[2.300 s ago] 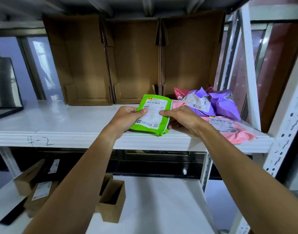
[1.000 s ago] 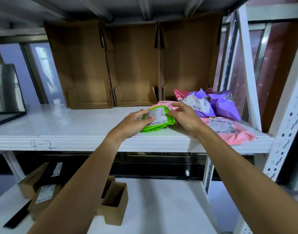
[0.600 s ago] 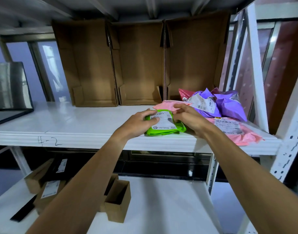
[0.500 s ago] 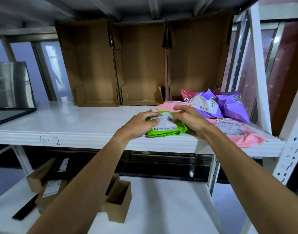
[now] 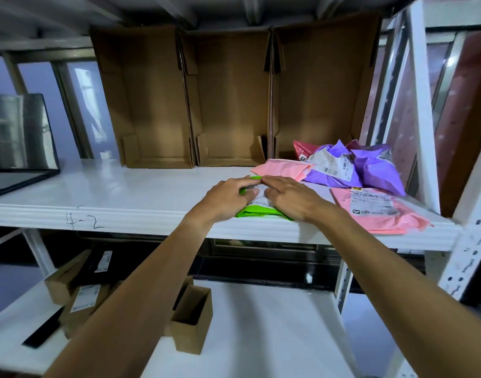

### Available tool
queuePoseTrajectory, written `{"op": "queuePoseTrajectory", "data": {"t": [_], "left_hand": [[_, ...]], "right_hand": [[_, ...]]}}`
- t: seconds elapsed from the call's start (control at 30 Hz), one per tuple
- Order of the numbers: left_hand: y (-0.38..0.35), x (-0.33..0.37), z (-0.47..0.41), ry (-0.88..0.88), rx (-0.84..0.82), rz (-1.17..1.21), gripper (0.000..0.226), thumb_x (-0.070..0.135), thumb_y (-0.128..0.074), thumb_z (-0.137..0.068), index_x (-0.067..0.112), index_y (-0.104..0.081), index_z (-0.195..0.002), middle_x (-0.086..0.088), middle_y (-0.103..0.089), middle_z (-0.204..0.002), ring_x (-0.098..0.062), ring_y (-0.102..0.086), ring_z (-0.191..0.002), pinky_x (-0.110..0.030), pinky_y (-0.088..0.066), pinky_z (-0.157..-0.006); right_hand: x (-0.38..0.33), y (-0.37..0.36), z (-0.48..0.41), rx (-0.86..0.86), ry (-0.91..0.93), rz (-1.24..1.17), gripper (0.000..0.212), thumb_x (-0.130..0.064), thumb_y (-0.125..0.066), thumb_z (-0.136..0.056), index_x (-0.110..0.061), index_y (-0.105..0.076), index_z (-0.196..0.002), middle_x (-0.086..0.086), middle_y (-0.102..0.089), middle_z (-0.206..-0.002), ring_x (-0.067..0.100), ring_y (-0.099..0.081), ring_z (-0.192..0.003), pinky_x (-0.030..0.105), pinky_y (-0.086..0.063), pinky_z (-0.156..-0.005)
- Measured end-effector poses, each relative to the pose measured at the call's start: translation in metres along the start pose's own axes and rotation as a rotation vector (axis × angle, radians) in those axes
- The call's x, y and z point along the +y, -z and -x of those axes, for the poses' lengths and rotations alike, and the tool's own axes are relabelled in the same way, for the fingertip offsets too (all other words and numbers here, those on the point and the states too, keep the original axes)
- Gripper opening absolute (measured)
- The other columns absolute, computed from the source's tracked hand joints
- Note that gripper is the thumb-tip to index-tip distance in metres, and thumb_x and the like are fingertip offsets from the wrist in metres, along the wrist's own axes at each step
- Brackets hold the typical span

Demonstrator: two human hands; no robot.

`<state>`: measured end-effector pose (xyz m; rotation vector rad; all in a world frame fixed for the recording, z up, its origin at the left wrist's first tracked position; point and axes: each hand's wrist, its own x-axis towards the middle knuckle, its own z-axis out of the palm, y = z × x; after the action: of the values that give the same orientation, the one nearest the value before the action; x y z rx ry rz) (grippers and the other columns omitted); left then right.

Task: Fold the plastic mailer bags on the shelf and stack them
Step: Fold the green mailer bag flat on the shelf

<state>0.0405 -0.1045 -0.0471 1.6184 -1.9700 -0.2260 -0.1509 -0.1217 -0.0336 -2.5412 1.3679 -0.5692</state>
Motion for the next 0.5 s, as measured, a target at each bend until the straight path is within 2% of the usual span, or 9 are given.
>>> {"op": "queuePoseTrajectory", "data": {"t": [0.17,0.5], "left_hand": [[0.0010,0.0035,0.0011,0.025,-0.078,-0.076,0.042,0.053,-0.034,-0.105,0.051,-0.042,-0.146,0.016,-0.032,-0.160,-0.025,-0.036,-0.144,-0.047,-0.032,-0.115],[0.0048,0.0106,0.0053,0.005,-0.091,-0.084,0.042,0.048,-0.037,-0.106,0.044,-0.046,-0.147,0.014,-0.033,-0.160,-0.026,-0.039,-0.143,-0.046,-0.034,-0.114]], "right_hand": [[-0.0014,0.0007,-0.0009,-0.070,-0.025,0.009,0.053,-0.036,-0.023,-0.108,-0.022,-0.021,-0.158,-0.004,-0.017,-0.166,0.016,-0.015,-0.151,0.033,-0.015,-0.118],[-0.0005,0.0008,-0.0058,-0.167,-0.027,0.117,0.053,-0.029,-0.022,-0.108,-0.014,-0.016,-0.158,0.002,-0.012,-0.167,0.018,-0.012,-0.152,0.035,-0.015,-0.122]]}}
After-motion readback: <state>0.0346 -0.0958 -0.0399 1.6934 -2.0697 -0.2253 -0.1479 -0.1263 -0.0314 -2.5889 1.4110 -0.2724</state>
